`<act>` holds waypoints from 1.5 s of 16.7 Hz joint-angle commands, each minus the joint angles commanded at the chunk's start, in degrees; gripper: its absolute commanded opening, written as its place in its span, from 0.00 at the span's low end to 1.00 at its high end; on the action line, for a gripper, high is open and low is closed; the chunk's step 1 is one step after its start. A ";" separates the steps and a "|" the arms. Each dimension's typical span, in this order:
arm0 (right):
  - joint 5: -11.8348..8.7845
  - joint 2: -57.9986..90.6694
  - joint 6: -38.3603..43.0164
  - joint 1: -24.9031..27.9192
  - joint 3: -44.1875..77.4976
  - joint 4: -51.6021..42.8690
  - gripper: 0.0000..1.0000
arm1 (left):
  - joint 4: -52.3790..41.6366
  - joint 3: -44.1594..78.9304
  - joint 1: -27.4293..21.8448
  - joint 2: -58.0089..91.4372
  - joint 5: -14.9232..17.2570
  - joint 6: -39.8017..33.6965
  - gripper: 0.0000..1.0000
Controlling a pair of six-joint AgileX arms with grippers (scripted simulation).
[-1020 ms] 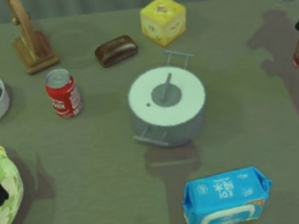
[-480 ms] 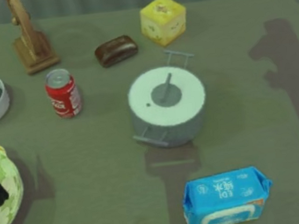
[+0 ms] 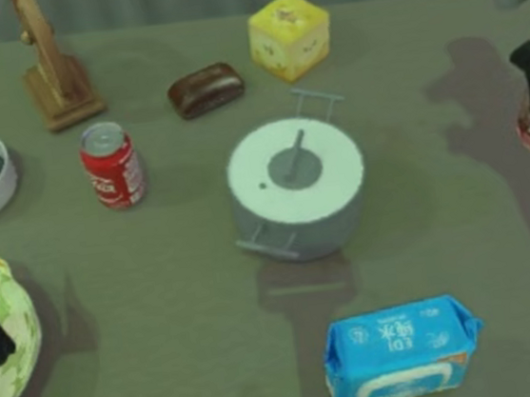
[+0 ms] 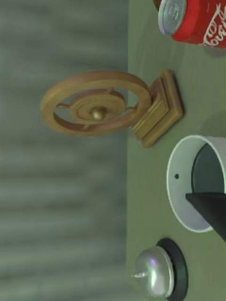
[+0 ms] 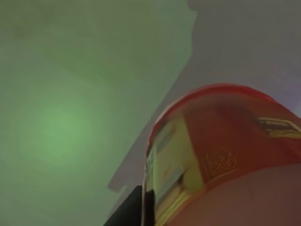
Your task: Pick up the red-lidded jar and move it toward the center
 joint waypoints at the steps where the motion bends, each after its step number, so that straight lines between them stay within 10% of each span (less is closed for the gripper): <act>1: 0.33 0.34 4.18 0.99 -0.14 0.68 0.00 | 0.00 0.00 0.00 0.00 0.00 0.00 1.00; 11: 4.01 2.75 44.21 11.14 -2.80 8.17 0.00 | 0.00 0.00 0.00 0.00 0.00 0.00 1.00; 25: 4.34 5.62 46.86 12.05 -10.16 18.31 0.00 | 0.00 0.00 0.00 0.00 0.00 0.00 1.00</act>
